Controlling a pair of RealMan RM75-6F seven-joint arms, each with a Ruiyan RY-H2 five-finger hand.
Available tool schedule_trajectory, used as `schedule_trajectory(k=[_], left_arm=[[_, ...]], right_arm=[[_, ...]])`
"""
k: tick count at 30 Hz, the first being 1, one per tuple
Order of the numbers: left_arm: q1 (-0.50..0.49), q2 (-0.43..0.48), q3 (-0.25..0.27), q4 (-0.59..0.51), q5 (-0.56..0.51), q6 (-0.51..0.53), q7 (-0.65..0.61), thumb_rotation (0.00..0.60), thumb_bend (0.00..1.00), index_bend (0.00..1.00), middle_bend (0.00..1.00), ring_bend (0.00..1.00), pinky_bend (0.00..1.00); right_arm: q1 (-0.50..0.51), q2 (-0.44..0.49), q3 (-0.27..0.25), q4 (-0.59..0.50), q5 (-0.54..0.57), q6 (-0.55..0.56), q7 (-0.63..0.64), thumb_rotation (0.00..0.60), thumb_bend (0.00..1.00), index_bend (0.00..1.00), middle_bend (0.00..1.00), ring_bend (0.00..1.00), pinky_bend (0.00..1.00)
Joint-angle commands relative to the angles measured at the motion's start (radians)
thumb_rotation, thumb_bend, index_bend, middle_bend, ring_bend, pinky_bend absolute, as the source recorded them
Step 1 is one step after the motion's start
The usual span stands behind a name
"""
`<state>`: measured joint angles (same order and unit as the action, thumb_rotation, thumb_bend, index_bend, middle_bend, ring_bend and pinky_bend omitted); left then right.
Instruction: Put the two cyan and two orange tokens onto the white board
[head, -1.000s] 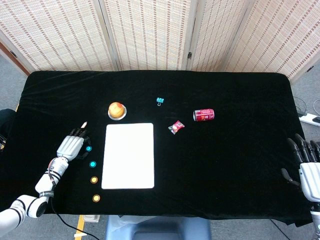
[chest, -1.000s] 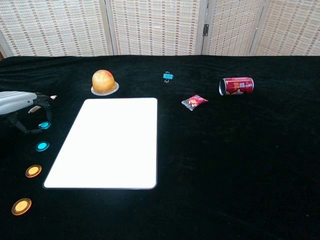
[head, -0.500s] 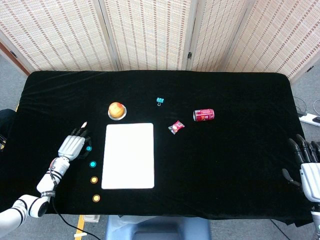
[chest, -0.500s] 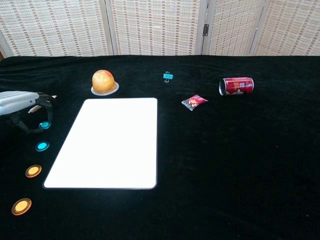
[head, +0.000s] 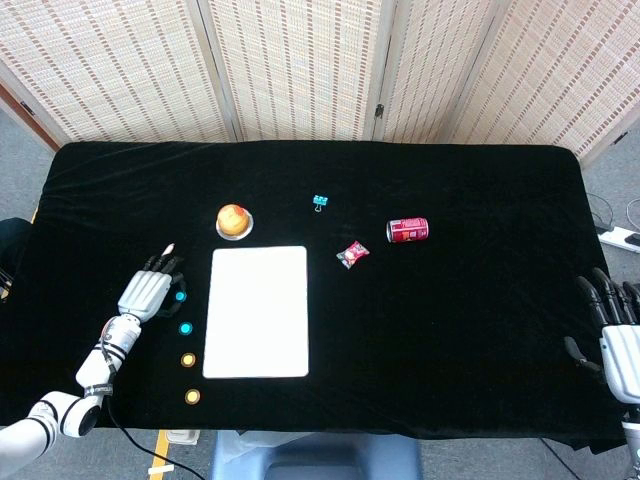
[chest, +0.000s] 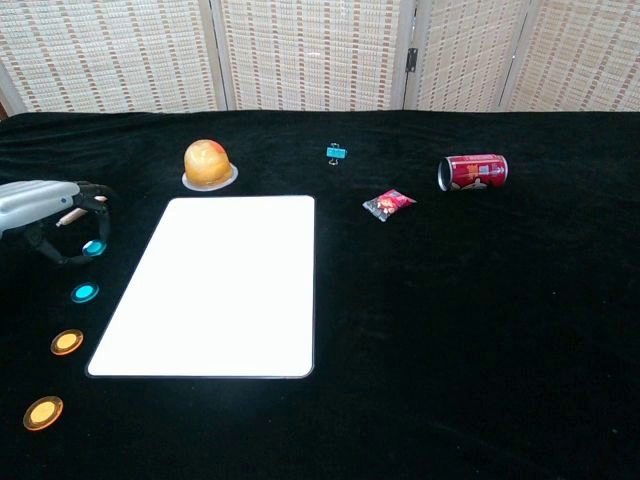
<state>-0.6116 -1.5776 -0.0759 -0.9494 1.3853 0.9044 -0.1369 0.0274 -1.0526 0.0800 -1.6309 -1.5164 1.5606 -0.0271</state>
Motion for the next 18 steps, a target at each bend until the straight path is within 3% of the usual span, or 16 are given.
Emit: schedule_trajectory(k=[1,8,18], left_arm=[[-0.001,0.018,0.0,-0.031,0.019,0.028,0.0,0.6,0.45,0.53,0.12,0.0,0.0],[-0.036,0.065,-0.014,-0.148,0.052,0.048,0.037,0.6,0.45,0.53,0.12,0.0,0.0],[-0.122,0.051,-0.043,-0.214,0.028,-0.034,0.142,0.6,0.45,0.53,0.11,0.0,0.0]], right_arm=[[0.0,0.001,0.0,-0.002,0.0,0.001,-0.002,0.6,0.36,0.0,0.03,0.08,0.04],[-0.003,0.003,0.001,-0.004,-0.001,0.006,-0.002,0.6,0.36,0.0,0.03,0.08,0.04],[-0.009,0.001,-0.002,0.004,0.001,0.007,0.007,0.6,0.36,0.0,0.03,0.07,0.04]])
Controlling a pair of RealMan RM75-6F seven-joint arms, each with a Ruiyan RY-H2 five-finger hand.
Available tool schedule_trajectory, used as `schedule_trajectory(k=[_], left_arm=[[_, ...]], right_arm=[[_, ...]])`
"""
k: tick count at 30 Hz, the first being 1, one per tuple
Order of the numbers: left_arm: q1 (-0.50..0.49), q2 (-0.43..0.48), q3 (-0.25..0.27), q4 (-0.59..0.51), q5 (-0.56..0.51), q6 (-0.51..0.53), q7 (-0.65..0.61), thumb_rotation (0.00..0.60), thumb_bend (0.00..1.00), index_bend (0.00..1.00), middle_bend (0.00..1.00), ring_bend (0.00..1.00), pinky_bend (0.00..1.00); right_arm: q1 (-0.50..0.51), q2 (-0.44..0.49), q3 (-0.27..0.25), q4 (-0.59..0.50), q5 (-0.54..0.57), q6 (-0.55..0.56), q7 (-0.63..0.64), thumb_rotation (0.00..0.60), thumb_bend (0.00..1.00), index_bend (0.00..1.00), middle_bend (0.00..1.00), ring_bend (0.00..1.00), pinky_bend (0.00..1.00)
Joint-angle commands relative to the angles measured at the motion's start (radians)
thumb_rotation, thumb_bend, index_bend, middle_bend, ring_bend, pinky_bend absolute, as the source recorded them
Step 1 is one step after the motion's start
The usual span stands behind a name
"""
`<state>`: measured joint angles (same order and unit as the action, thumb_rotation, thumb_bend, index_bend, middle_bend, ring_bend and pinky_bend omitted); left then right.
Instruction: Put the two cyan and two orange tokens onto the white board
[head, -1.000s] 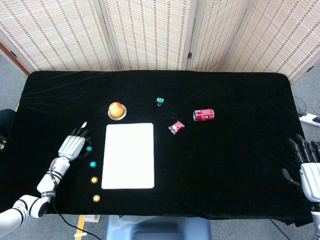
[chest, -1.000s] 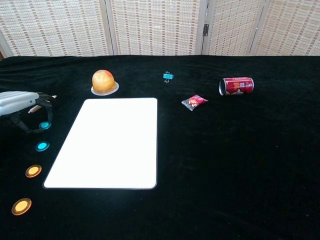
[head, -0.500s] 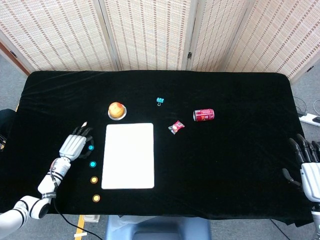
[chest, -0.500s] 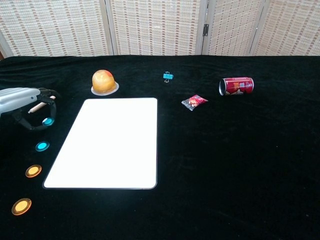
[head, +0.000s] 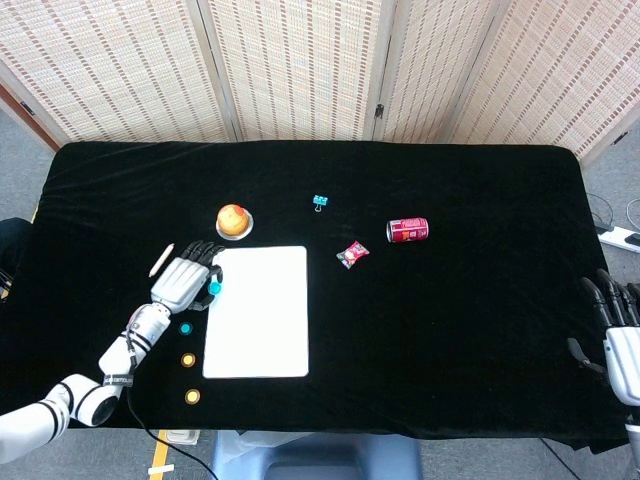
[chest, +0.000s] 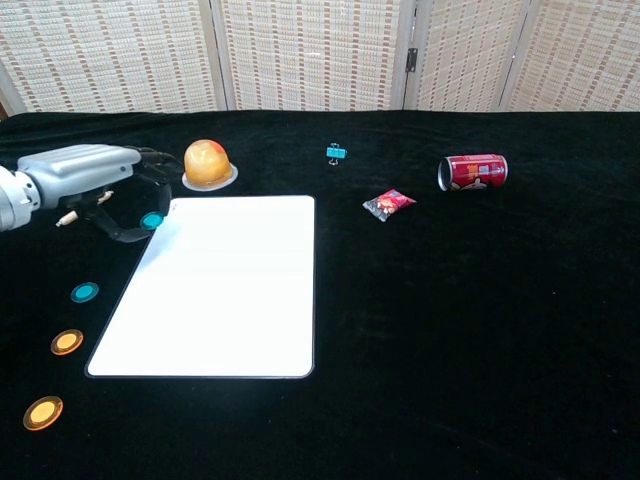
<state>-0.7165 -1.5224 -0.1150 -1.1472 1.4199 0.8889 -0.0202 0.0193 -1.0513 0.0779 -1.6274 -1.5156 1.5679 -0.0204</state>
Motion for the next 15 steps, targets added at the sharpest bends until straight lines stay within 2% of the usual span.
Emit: schedule_trajectory(k=[1,9,11,15], left_arm=[[-0.022,-0.006,-0.003,-0.024,-0.009,-0.024,0.038,0.6,0.45,0.53,0.11,0.0,0.0],[-0.03,-0.013,0.016,-0.041,-0.029,-0.05,0.08,0.6,0.44,0.51,0.1,0.0,0.0],[-0.027,-0.018,0.021,-0.038,-0.028,-0.044,0.084,0.6,0.44,0.46,0.09,0.0,0.0],[-0.02,-0.026,0.025,-0.03,-0.033,-0.032,0.081,0.6,0.44,0.3,0.07,0.0,0.0]], right_arm=[[-0.001,-0.001,-0.001,0.002,0.002,-0.001,0.001,0.6,0.36,0.0,0.03,0.08,0.04],[-0.002,-0.003,0.0,0.006,0.008,-0.005,0.005,0.6,0.36,0.0,0.03,0.08,0.04],[-0.001,-0.003,0.0,0.005,0.007,-0.006,0.004,0.6,0.36,0.0,0.03,0.08,0.04],[0.001,-0.003,0.0,0.002,0.003,-0.007,0.001,0.6,0.36,0.0,0.03,0.07,0.04]])
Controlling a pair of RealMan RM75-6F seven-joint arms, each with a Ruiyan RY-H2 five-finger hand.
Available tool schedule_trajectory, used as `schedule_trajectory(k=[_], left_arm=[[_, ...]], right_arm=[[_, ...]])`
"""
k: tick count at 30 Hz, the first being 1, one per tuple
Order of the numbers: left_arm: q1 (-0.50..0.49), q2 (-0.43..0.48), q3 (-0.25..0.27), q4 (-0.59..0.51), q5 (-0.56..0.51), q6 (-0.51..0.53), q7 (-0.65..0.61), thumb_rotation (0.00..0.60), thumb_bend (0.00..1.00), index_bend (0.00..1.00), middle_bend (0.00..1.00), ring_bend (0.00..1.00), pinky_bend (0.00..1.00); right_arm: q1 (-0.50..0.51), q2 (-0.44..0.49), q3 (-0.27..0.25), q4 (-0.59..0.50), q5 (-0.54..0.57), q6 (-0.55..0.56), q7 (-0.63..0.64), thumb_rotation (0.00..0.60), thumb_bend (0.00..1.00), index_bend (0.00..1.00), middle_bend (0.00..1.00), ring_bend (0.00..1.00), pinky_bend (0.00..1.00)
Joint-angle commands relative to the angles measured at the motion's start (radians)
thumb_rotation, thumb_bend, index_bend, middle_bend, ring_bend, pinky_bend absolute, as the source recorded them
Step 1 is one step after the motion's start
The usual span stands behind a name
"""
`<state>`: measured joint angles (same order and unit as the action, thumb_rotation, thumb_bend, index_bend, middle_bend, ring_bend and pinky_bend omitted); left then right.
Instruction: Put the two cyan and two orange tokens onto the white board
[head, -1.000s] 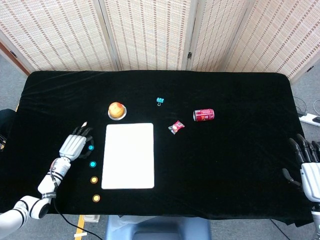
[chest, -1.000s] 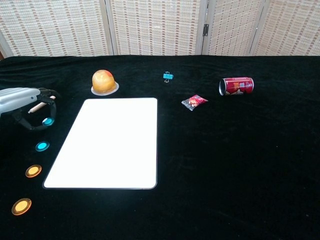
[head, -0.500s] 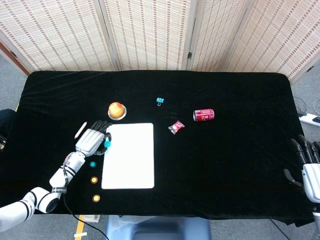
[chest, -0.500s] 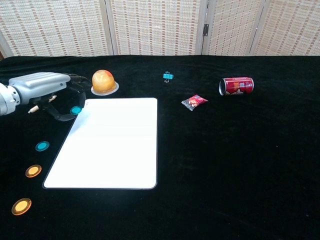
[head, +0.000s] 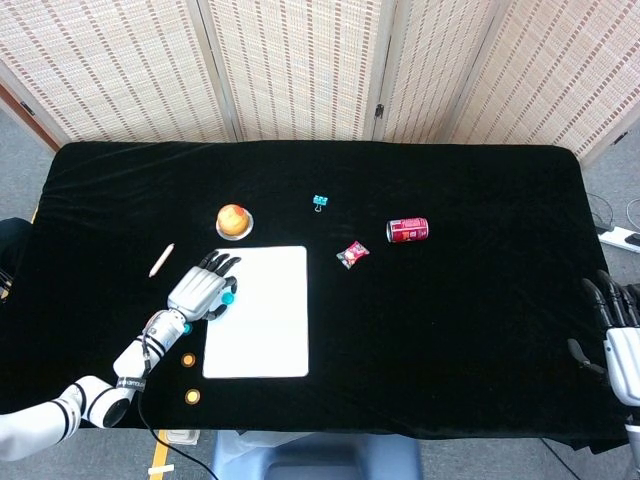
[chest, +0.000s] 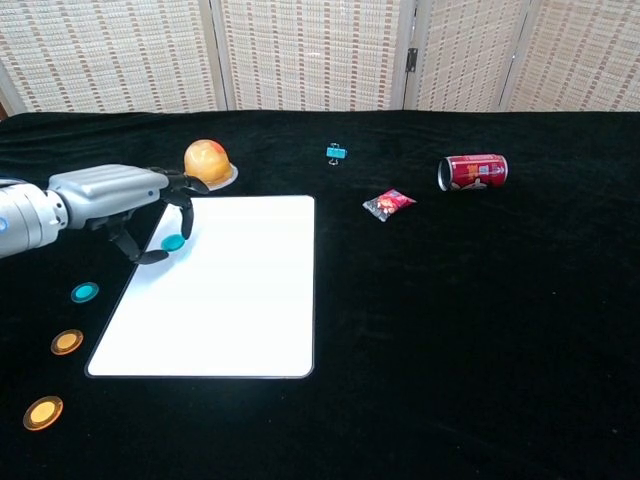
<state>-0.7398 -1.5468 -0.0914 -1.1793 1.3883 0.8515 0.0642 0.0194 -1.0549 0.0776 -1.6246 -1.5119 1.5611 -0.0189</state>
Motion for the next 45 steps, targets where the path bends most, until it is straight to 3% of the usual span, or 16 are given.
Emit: schedule_trajectory(k=[1,5,15,25,45], left_arm=[[0.007,0.0,0.003,0.002,0.0,0.014,-0.006,0.6,0.43,0.28,0.07,0.0,0.0],[0.028,0.024,0.015,-0.013,0.012,0.046,-0.017,0.6,0.42,0.28,0.07,0.0,0.0],[0.112,0.119,0.09,-0.084,0.083,0.156,-0.025,0.6,0.43,0.42,0.07,0.0,0.0],[0.173,0.122,0.142,-0.074,0.133,0.221,-0.018,0.6,0.42,0.42,0.07,0.0,0.0],[0.204,0.078,0.148,-0.008,0.12,0.193,-0.024,0.6,0.4,0.44,0.07,0.0,0.0]], right_arm=[[0.0,0.001,0.0,-0.003,-0.002,0.001,-0.002,0.6,0.36,0.0,0.03,0.07,0.04],[0.001,0.003,0.001,-0.008,-0.005,0.003,-0.006,0.6,0.36,0.0,0.03,0.07,0.04],[0.005,0.004,0.0,-0.016,-0.021,0.006,-0.013,0.6,0.36,0.0,0.03,0.08,0.04],[0.012,0.003,-0.002,-0.023,-0.034,0.002,-0.02,0.6,0.36,0.0,0.03,0.07,0.04],[0.006,0.001,-0.007,-0.024,-0.04,0.014,-0.021,0.6,0.36,0.0,0.03,0.06,0.04]])
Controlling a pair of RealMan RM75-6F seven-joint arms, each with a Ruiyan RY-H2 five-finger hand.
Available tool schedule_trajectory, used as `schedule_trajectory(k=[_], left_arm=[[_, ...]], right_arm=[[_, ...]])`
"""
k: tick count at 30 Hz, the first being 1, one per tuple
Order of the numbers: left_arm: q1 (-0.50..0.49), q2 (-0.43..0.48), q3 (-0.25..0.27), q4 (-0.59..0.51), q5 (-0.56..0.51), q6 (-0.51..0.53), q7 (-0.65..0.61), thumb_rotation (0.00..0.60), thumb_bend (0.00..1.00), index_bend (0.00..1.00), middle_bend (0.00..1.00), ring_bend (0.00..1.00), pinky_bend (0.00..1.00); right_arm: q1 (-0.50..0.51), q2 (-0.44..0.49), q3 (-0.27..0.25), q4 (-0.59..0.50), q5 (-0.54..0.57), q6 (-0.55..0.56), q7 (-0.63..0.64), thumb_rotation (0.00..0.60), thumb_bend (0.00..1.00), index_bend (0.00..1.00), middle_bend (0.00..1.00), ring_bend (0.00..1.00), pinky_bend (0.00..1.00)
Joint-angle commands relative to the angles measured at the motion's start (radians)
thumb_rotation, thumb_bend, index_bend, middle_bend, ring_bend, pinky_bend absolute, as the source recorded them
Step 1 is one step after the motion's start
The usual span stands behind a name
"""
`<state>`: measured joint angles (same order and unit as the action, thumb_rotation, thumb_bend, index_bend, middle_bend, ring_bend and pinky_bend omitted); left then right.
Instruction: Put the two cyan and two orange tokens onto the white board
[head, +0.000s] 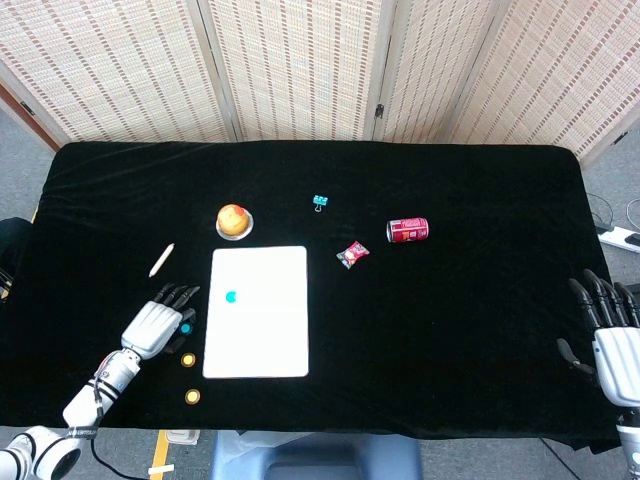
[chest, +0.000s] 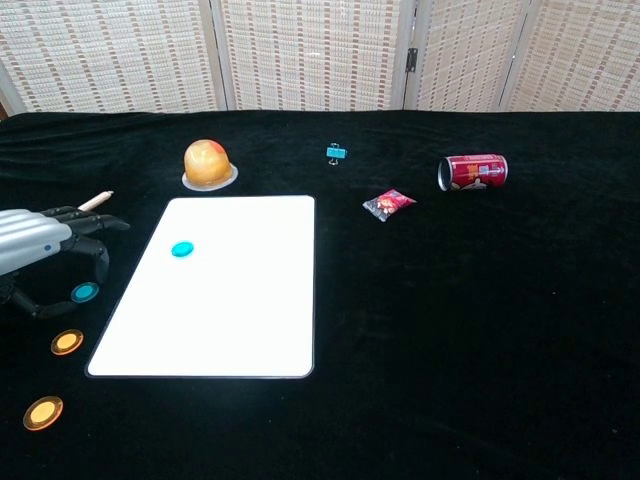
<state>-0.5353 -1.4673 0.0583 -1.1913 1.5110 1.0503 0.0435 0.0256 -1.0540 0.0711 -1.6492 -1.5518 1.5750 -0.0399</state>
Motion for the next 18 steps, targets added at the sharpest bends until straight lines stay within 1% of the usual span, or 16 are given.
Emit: schedule_trajectory(k=[1,10,18], left_arm=[[-0.001,-0.003,-0.003,0.008,-0.005,-0.009,-0.005,0.6,0.4,0.44,0.07,0.0,0.0],[-0.002,-0.013,-0.012,0.029,-0.011,-0.024,-0.019,0.6,0.4,0.45,0.07,0.0,0.0],[-0.004,-0.025,-0.017,0.047,-0.008,-0.027,-0.026,0.6,0.4,0.49,0.07,0.0,0.0]], right_arm=[[0.0,0.0,0.0,0.001,0.0,0.0,0.0,0.6,0.36,0.0,0.03,0.06,0.04],[0.0,0.0,0.0,0.001,0.0,-0.001,0.0,0.6,0.36,0.0,0.03,0.06,0.04],[-0.001,-0.001,0.0,0.0,0.002,0.001,-0.001,0.6,0.36,0.0,0.03,0.06,0.04]])
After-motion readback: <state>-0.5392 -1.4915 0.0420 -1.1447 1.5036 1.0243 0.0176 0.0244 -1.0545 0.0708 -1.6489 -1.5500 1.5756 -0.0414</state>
